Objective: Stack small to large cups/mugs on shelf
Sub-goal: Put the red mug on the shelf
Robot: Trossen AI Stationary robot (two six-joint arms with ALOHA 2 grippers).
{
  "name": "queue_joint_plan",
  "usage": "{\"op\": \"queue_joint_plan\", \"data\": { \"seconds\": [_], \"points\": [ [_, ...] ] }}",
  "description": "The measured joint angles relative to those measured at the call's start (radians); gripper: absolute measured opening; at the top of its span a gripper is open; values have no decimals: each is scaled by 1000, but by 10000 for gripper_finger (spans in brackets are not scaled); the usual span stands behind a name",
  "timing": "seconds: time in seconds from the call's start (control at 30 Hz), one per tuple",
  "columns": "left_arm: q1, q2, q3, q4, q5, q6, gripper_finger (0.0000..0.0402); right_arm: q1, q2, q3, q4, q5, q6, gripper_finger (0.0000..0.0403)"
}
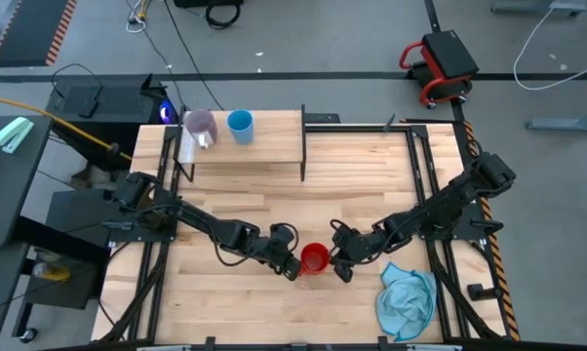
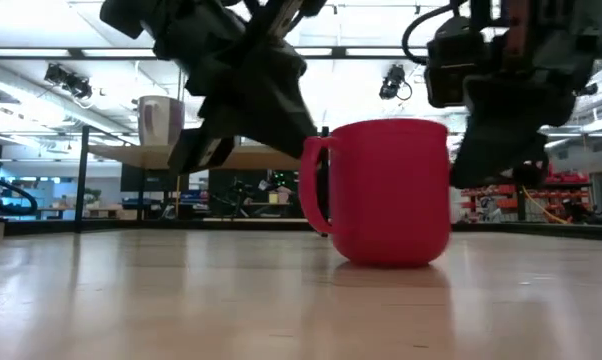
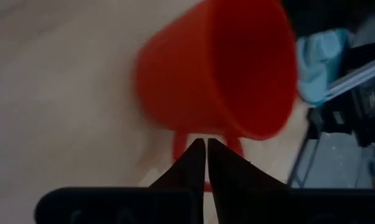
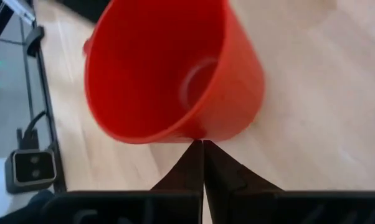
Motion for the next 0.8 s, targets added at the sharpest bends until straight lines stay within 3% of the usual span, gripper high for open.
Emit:
{"op": "queue_joint_plan", "data": {
  "seconds": [0.5,0.8],
  "points": [
    [0,3,0,40,-46,5,21,-171,0,0,30,-39,-132,8],
    [0,-14,-1,30,-67,9,21,-182,-61,-2,4,-115,-159,9]
  ]
}}
